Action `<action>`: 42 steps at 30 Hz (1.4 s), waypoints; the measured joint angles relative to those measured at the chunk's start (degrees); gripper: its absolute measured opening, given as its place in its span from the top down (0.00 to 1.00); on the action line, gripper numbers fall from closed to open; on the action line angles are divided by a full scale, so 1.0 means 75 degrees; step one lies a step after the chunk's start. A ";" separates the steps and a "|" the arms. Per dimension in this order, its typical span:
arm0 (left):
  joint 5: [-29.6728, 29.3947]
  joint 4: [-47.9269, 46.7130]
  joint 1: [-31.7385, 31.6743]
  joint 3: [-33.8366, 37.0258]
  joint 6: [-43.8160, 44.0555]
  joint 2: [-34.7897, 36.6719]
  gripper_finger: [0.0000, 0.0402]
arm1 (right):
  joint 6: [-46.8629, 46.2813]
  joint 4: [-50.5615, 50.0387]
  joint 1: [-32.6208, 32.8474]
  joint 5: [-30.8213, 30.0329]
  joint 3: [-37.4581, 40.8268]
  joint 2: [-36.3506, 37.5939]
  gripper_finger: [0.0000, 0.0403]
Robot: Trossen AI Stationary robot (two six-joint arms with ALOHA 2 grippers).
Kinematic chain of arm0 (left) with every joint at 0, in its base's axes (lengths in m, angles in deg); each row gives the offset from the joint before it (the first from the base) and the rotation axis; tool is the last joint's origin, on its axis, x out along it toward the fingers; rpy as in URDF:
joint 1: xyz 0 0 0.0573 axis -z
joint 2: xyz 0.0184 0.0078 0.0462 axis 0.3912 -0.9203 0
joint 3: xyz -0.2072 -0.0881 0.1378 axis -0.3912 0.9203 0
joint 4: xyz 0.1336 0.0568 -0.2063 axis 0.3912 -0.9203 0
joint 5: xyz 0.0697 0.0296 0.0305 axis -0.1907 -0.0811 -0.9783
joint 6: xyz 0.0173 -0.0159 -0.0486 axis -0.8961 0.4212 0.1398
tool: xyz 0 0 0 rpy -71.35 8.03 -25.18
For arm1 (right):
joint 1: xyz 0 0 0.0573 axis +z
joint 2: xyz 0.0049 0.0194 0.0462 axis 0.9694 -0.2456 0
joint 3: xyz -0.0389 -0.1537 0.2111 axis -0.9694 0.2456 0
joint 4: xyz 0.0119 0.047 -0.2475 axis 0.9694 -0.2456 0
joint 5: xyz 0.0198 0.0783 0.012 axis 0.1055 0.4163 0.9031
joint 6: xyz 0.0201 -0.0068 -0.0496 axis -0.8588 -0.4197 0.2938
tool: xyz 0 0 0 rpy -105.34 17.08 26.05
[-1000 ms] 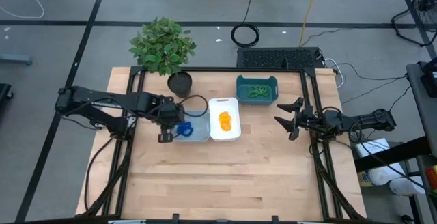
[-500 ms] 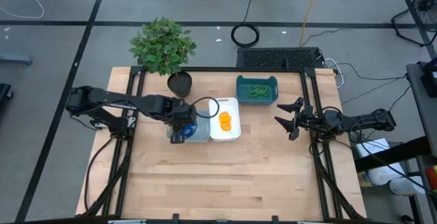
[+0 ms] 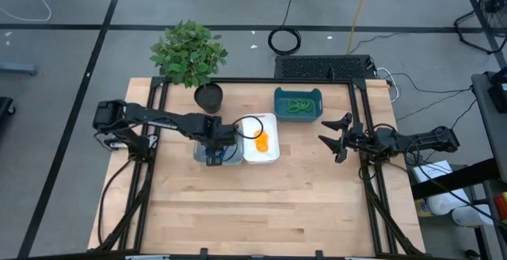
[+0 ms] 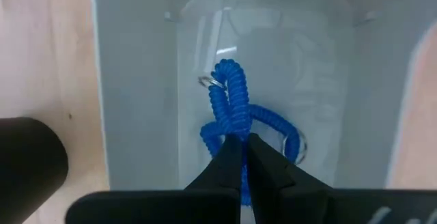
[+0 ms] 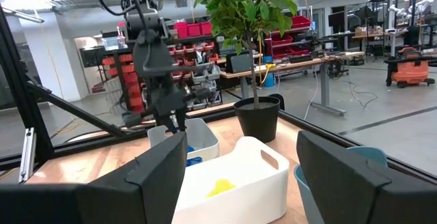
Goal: Sort spring keychains
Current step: Put the blue spring keychain into the gray bin, then return to Home Position
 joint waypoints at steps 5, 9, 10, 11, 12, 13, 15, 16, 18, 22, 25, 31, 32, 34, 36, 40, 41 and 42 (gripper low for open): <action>-0.0023 0.0195 0.0006 0.0000 0.0027 -0.0454 0.99 | 0.0000 0.0002 0.0000 0.0000 0.0001 0.0000 0.35; -0.0025 0.0368 0.0006 0.0000 0.0049 -0.0665 0.99 | 0.0000 0.0000 -0.0001 0.0000 0.0001 0.0000 0.35; -0.0025 0.0384 0.0006 0.0000 0.0061 -0.0698 0.98 | 0.0000 0.0000 -0.0002 0.0000 0.0000 0.0000 0.35; -0.0022 0.0384 0.0006 0.0000 0.0083 -0.0699 0.96 | 0.0000 0.0003 -0.0001 0.0000 0.0001 0.0001 0.35; -0.0019 0.0384 0.0006 0.0000 0.0130 -0.0694 0.94 | 0.0000 0.0002 -0.0001 0.0000 0.0001 0.0000 0.35; -0.0018 0.0382 0.0006 0.0000 0.0182 -0.0690 0.91 | 0.0000 0.0000 -0.0003 0.0000 0.0001 0.0000 0.35; -0.0011 0.0375 0.0006 0.0000 0.0303 -0.0646 0.85 | 0.0000 0.0000 0.0000 0.0003 0.0001 0.0000 0.35; -0.0022 0.0379 0.0006 0.0000 0.0347 -0.0612 0.81 | 0.0000 0.0000 -0.0003 0.0000 0.0001 0.0000 0.35; -0.0110 0.0381 0.0006 0.0000 0.0387 -0.0588 0.74 | 0.0000 0.0000 -0.0001 0.0000 0.0001 0.0000 0.35; -0.0200 0.0354 0.0006 0.0006 0.0459 -0.0486 0.58 | 0.0000 0.0000 0.0000 0.0000 0.0001 0.0000 0.35; -0.0222 0.0317 0.0006 0.0003 0.0550 -0.0453 0.45 | 0.0000 0.0000 -0.0002 0.0000 -0.0001 0.0000 0.35; 0.0485 0.0265 0.0060 0.0006 0.0823 -0.0054 0.20 | 0.0000 -0.0006 -0.0003 0.0000 0.0001 0.0000 0.35; 0.0596 0.0286 0.0091 0.0005 0.0922 0.0012 0.17 | 0.0000 -0.0006 -0.0001 0.0000 0.0000 0.0000 0.35; 0.0696 0.0133 0.0176 0.0003 0.1120 0.0173 0.10 | 0.0000 0.0023 -0.0003 0.0000 0.0001 0.0000 0.35; 0.0782 -0.0027 0.0238 0.0003 0.1437 0.0340 0.04 | 0.0000 0.0003 -0.0001 0.0000 0.0000 0.0003 0.35; 0.0552 -0.0483 0.0361 0.0006 0.2304 0.0859 0.03 | 0.0000 -0.0001 0.0000 0.0000 -0.0001 0.0003 0.35; 0.0506 -0.0605 0.0391 -0.0006 0.2349 0.0989 0.04 | 0.0000 0.0000 -0.0001 0.0000 0.0001 0.0001 0.35; 0.0464 -0.0730 0.0434 0.0021 0.2291 0.1148 0.06 | 0.0000 0.0007 -0.0003 0.0000 0.0001 0.0000 0.35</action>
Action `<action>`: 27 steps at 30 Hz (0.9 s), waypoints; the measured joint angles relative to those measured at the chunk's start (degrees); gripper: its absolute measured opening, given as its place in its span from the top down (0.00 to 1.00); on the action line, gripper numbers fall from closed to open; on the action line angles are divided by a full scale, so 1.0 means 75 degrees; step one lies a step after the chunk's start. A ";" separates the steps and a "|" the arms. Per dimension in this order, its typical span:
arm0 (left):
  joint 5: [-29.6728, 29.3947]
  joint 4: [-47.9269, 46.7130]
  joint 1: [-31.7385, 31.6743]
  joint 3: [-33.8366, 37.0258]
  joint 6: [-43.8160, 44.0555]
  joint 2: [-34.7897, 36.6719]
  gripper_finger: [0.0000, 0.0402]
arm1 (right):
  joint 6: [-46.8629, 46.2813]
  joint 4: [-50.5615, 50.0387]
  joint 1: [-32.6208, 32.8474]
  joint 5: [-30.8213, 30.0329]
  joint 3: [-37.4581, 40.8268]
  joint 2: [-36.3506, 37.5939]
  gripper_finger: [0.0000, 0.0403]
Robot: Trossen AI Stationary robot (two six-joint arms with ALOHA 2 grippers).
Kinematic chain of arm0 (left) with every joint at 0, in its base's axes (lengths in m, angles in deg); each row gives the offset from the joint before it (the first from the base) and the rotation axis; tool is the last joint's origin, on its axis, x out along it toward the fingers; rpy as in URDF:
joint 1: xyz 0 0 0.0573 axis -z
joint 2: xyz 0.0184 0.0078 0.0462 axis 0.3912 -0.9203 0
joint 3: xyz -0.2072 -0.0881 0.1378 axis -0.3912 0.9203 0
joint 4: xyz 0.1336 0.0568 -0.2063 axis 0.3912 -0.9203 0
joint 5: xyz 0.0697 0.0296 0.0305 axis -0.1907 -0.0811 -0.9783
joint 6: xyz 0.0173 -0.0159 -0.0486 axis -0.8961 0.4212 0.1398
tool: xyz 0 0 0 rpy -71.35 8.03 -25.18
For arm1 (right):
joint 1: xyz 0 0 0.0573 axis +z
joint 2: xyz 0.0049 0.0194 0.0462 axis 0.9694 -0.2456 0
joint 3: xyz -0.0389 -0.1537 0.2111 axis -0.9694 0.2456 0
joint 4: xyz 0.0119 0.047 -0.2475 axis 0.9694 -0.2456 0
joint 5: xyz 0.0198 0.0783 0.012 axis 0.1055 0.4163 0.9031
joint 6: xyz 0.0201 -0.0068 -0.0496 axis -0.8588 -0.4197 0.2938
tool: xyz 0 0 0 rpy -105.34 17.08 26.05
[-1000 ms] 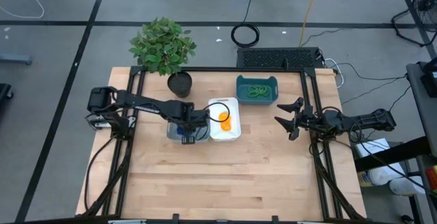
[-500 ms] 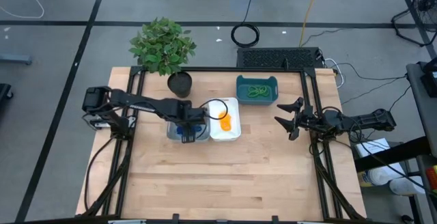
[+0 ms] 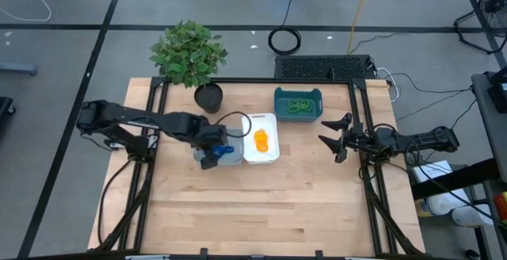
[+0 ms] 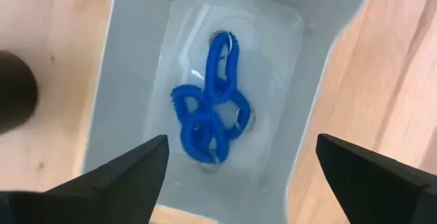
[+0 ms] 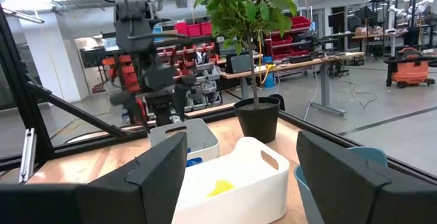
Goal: Sort spring keychains
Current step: Return to Home Position
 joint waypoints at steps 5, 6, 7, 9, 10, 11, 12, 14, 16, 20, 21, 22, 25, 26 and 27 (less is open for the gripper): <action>-0.0374 0.0396 0.0145 0.1075 -0.0699 0.1343 0.12 | 0.0000 0.0017 0.0001 0.0000 0.0000 0.0001 0.35; -0.0473 0.0648 0.0145 0.1414 -0.0760 0.1644 0.13 | 0.0000 0.0017 0.0002 0.0000 0.0000 0.0006 0.35; -0.0556 0.0903 0.0130 0.1719 -0.0805 0.1937 0.13 | 0.0000 -0.0005 0.0000 0.0000 0.0000 0.0003 0.35; -0.0660 0.1408 0.0044 0.2336 -0.0837 0.2582 0.15 | 0.0000 -0.0002 0.0000 0.0000 0.0000 -0.0003 0.35; -0.0707 0.1584 -0.0023 0.2622 -0.0804 0.2918 0.15 | 0.0000 -0.0002 0.0000 0.0000 0.0000 0.0000 0.35; -0.0768 0.1776 -0.0097 0.2867 -0.0727 0.3230 0.15 | 0.0000 -0.0007 0.0000 0.0000 -0.0001 0.0000 0.35; -0.0854 0.2098 -0.0165 0.3105 -0.0659 0.3550 0.16 | 0.0000 -0.0005 0.0000 0.0000 0.0000 -0.0003 0.35; -0.0911 0.2718 -0.0292 0.3539 -0.0618 0.4174 0.16 | 0.0000 0.0014 0.0002 -0.0001 0.0000 0.0000 0.35; -0.0914 0.3308 -0.0380 0.3952 -0.0676 0.4777 0.16 | 0.0000 -0.0007 0.0002 0.0000 -0.0001 -0.0003 0.35; -0.1100 0.4456 -0.0473 0.4782 -0.0784 0.5794 0.14 | 0.0000 -0.0006 0.0000 0.0000 -0.0001 0.0000 0.35; -0.1202 0.4724 -0.0472 0.4968 -0.0812 0.6019 0.14 | 0.0000 -0.0005 0.0003 0.0000 -0.0001 0.0001 0.35; -0.1320 0.4948 -0.0469 0.5143 -0.0820 0.6231 0.14 | 0.0000 -0.0005 0.0002 0.0000 -0.0001 0.0003 0.35; -0.1794 0.5515 -0.0469 0.5606 -0.0904 0.6792 0.14 | 0.0000 -0.0005 0.0002 0.0000 -0.0001 0.0000 0.35; -0.2004 0.5645 -0.0469 0.5741 -0.0924 0.6960 0.14 | 0.0000 -0.0005 0.0001 0.0000 -0.0001 0.0002 0.35; -0.2211 0.5764 -0.0469 0.5867 -0.0940 0.7123 0.15 | 0.0000 -0.0007 0.0003 0.0000 -0.0001 0.0000 0.35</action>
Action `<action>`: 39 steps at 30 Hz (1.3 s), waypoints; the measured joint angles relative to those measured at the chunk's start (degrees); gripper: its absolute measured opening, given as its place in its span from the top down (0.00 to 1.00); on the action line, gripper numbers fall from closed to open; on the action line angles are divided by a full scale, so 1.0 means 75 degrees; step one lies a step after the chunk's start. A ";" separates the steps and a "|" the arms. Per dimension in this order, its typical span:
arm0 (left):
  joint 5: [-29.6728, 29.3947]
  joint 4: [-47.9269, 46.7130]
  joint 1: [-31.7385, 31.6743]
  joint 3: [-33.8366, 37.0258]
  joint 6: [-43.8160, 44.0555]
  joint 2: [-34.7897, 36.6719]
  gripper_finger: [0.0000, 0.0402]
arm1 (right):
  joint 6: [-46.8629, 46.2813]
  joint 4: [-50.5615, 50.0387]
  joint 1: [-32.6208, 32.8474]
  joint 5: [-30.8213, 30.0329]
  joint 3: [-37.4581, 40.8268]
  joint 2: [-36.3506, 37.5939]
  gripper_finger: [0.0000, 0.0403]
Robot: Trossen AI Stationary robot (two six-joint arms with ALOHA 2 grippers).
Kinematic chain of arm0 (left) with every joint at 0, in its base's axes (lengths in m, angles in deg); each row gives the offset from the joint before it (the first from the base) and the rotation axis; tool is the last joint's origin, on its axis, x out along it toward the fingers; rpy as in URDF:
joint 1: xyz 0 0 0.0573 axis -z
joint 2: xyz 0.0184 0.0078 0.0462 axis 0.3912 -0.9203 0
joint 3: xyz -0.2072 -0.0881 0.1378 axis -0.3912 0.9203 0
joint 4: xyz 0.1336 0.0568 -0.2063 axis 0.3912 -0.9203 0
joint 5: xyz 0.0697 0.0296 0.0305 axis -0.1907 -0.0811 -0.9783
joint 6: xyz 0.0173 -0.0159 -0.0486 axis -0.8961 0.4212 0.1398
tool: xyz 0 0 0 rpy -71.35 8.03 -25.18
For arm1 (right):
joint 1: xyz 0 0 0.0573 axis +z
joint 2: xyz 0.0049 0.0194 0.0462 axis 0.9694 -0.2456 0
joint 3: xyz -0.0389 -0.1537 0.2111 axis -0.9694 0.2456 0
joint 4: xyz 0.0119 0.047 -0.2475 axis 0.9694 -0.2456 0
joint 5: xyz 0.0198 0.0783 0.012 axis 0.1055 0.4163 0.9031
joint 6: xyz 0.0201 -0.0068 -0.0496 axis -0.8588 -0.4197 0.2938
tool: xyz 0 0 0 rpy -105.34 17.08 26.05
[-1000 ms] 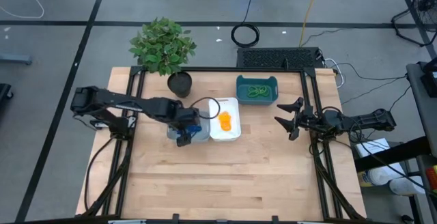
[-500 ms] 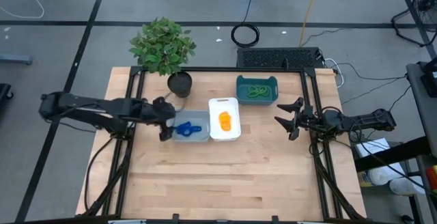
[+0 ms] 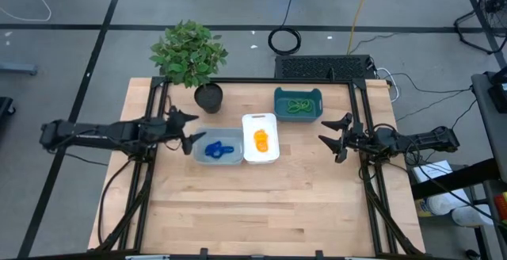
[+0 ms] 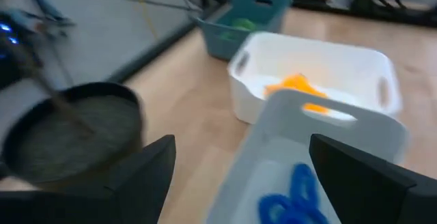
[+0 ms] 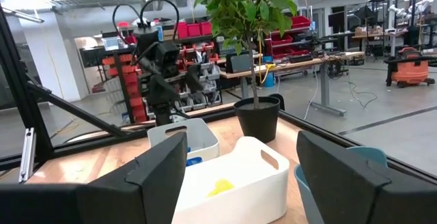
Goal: Sort spring keychains
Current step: Return to Home Position
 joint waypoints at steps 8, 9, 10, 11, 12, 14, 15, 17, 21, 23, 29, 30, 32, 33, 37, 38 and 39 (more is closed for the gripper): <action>-0.0704 0.1267 -0.0003 0.1240 -0.0386 0.1237 0.16 | 0.0000 -0.0001 -0.0002 0.0000 0.0001 0.0000 0.35; -0.0703 0.1387 0.0000 0.1419 -0.0419 0.1381 0.16 | 0.0000 0.0002 -0.0002 0.0000 0.0001 0.0000 0.35; -0.0698 0.1515 -0.0003 0.1592 -0.0448 0.1510 0.16 | 0.0000 -0.0001 -0.0003 0.0000 0.0001 0.0002 0.35; -0.0678 0.1586 -0.0002 0.1740 -0.0507 0.1632 0.16 | 0.0000 -0.0001 0.0000 0.0000 0.0001 0.0000 0.35; -0.0618 0.1613 -0.0003 0.1877 -0.0573 0.1754 0.16 | 0.0000 0.0001 -0.0002 0.0000 0.0001 0.0001 0.35; -0.0440 0.1733 -0.0003 0.2074 -0.0705 0.1975 0.16 | 0.0000 -0.0001 -0.0001 0.0000 -0.0001 0.0000 0.35; -0.0379 0.1771 -0.0003 0.2154 -0.0733 0.2085 0.16 | 0.0000 -0.0001 -0.0002 0.0000 -0.0002 0.0001 0.35; -0.0268 0.1868 0.0000 0.2272 -0.0796 0.2279 0.16 | -0.0003 -0.0001 0.0000 0.0000 0.0001 0.0000 0.35; -0.0216 0.2017 -0.0003 0.2325 -0.1014 0.2393 0.16 | 0.0000 -0.0001 -0.0002 0.0000 0.0000 0.0000 0.35; -0.0185 0.2011 -0.0003 0.2327 -0.1164 0.2425 0.17 | 0.0000 -0.0001 -0.0003 0.0000 0.0001 0.0002 0.35; 0.0765 0.1863 -0.0001 0.2325 -0.1916 0.2283 0.17 | 0.0000 -0.0001 -0.0001 0.0000 0.0000 0.0000 0.35; 0.0894 0.1839 -0.0002 0.2325 -0.1998 0.2230 0.17 | 0.0000 -0.0001 -0.0003 0.0000 0.0001 0.0003 0.35; 0.0949 0.1833 -0.0001 0.2328 -0.2018 0.2145 0.16 | 0.0000 -0.0001 -0.0002 0.0000 0.0001 0.0001 0.35; 0.0947 0.1829 0.0000 0.2328 -0.1999 0.2108 0.17 | -0.0002 -0.0001 -0.0003 0.0000 0.0001 0.0000 0.35; 0.0950 0.1832 -0.0003 0.2331 -0.1983 0.2066 0.17 | 0.0000 -0.0001 -0.0003 0.0000 0.0001 0.0000 0.35; 0.0950 0.1835 -0.0002 0.2331 -0.1985 0.2067 0.16 | 0.0000 -0.0001 0.0000 0.0000 0.0001 0.0000 0.35; 0.0950 0.1871 -0.0003 0.2331 -0.1975 0.2067 0.16 | 0.0000 -0.0001 -0.0002 0.0000 0.0000 0.0001 0.35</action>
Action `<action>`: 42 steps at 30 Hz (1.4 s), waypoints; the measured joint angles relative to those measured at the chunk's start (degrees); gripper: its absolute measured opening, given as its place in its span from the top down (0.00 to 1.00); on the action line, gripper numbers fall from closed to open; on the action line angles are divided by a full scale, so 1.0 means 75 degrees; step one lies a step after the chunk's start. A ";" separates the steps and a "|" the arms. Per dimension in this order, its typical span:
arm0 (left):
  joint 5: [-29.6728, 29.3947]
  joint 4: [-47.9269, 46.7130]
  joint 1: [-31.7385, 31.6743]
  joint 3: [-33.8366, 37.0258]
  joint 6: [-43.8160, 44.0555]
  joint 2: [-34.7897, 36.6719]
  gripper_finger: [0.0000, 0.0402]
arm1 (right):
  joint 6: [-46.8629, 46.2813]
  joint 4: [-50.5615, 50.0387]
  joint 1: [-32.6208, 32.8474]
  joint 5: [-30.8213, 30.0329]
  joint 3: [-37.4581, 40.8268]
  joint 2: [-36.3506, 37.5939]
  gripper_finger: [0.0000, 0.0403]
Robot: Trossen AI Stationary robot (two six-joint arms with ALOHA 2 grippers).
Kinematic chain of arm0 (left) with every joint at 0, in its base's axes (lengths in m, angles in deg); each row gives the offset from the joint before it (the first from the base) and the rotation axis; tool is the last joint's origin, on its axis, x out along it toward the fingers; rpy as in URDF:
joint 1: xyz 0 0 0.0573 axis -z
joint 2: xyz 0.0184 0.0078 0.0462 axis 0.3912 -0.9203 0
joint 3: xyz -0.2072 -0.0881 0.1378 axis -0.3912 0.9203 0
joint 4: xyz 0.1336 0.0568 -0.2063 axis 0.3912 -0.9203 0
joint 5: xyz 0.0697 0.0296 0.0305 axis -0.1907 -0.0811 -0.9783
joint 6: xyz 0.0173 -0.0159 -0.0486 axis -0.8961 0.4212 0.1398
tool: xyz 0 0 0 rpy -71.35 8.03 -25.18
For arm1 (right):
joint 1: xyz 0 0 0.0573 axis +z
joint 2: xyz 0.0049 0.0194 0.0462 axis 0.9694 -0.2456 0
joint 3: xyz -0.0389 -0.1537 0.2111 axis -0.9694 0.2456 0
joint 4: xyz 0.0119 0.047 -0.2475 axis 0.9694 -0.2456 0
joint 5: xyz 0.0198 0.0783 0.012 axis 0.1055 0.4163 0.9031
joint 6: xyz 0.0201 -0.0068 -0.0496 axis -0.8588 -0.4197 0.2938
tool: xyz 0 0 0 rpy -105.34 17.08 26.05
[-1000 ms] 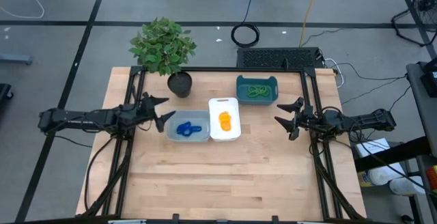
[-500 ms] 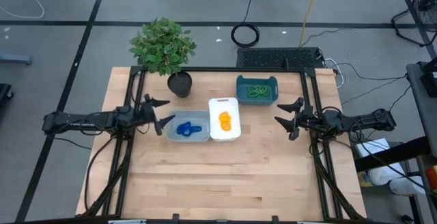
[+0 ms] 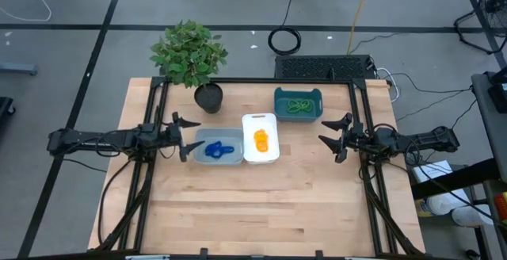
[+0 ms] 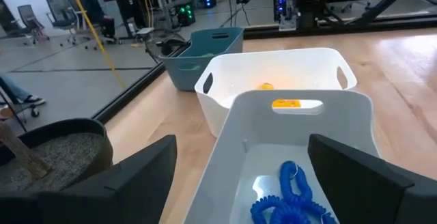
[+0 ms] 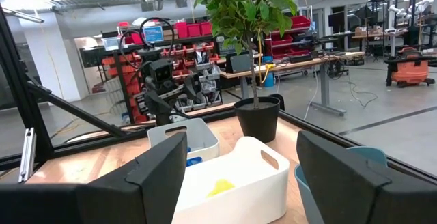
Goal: Sort spring keychains
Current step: Return to Home Position
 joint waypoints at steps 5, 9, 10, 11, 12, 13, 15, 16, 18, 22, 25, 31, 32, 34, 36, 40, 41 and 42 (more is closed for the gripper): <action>-0.0016 0.0288 0.0002 0.0028 0.0048 0.0000 0.17 | 0.0000 0.0000 0.0000 0.0000 0.0000 0.0002 0.35; -0.0020 0.0451 0.0003 0.0028 0.0047 0.0000 0.16 | 0.0000 0.0000 0.0001 0.0000 0.0000 -0.0001 0.35; -0.0020 0.0445 0.0000 0.0028 0.0044 0.0000 0.16 | -0.0001 0.0000 0.0002 0.0000 0.0000 0.0002 0.35; -0.0020 0.0452 0.0000 0.0028 0.0046 0.0000 0.17 | 0.0000 0.0000 0.0000 0.0000 0.0000 0.0001 0.35; -0.0020 0.0459 0.0000 0.0028 0.0047 0.0000 0.16 | 0.0000 0.0000 0.0002 0.0000 0.0000 0.0002 0.35; -0.0020 0.0459 0.0000 0.0028 0.0045 0.0000 0.16 | -0.0003 0.0000 -0.0001 0.0000 -0.0002 0.0002 0.35; -0.0020 0.0466 0.0000 0.0028 0.0047 0.0000 0.17 | 0.0000 0.0000 -0.0001 0.0000 -0.0001 0.0000 0.35; -0.0020 0.0471 0.0003 0.0028 0.0044 0.0000 0.16 | 0.0000 0.0000 0.0001 0.0000 0.0000 0.0000 0.35; -0.0020 0.0471 0.0000 0.0028 0.0044 0.0000 0.17 | 0.0000 0.0000 -0.0001 0.0000 -0.0001 0.0002 0.35; -0.0018 0.0474 0.0001 0.0028 0.0044 0.0000 0.17 | 0.0000 0.0000 -0.0001 0.0000 0.0000 -0.0001 0.35; -0.0020 0.0477 0.0000 0.0028 0.0044 0.0000 0.17 | -0.0001 0.0000 0.0001 0.0000 0.0000 0.0000 0.35; -0.0017 0.0480 0.0001 0.0022 0.0044 0.0000 0.17 | -0.0003 0.0000 -0.0001 0.0000 0.0000 0.0002 0.35; -0.0019 0.0480 0.0001 0.0022 0.0044 0.0000 0.17 | 0.0000 0.0000 0.0002 0.0000 -0.0001 -0.0001 0.35; -0.0017 0.0482 0.0000 0.0022 0.0044 0.0000 0.16 | 0.0000 0.0000 -0.0001 0.0000 -0.0002 -0.0001 0.35; -0.0017 0.0483 0.0000 0.0020 0.0044 0.0000 0.17 | 0.0000 0.0000 0.0002 0.0000 0.0000 0.0002 0.35; -0.0017 0.0483 0.0000 0.0020 0.0044 0.0000 0.16 | 0.0000 0.0000 -0.0001 0.0000 0.0000 -0.0001 0.35; -0.0017 0.0483 0.0000 0.0017 0.0044 0.0000 0.16 | 0.0000 0.0000 -0.0001 0.0000 0.0000 0.0002 0.35; -0.0017 0.0484 0.0001 0.0016 0.0044 0.0000 0.17 | 0.0000 0.0000 0.0002 0.0000 -0.0002 0.0002 0.35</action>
